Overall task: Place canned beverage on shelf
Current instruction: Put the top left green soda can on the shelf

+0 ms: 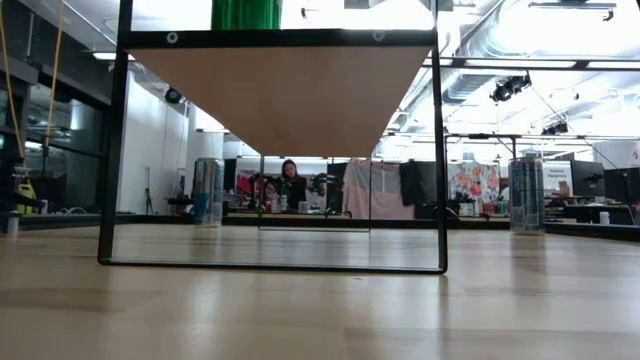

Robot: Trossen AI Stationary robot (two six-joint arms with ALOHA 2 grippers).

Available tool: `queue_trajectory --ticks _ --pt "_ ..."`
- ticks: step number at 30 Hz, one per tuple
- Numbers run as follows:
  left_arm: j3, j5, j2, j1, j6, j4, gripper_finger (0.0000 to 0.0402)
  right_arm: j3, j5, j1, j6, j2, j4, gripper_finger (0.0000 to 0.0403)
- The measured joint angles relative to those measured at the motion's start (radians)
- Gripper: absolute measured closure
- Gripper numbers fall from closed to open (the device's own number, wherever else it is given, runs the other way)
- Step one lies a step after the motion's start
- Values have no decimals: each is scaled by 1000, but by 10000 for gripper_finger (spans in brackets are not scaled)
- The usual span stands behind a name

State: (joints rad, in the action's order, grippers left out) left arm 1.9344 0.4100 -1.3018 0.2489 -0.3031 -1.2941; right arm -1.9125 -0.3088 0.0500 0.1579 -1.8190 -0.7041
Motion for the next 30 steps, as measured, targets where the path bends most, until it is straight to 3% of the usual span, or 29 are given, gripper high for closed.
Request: queue_trajectory --ticks 9,15,30 --pt "-28 -17 0 0 -10 28 84 53 -39 -6 46 -3 32 66" --pt "-28 30 0 0 -9 37 84 95 43 -8 66 -3 86 66" --pt "-28 49 0 0 -9 36 84 96 10 -10 68 -65 95 66"
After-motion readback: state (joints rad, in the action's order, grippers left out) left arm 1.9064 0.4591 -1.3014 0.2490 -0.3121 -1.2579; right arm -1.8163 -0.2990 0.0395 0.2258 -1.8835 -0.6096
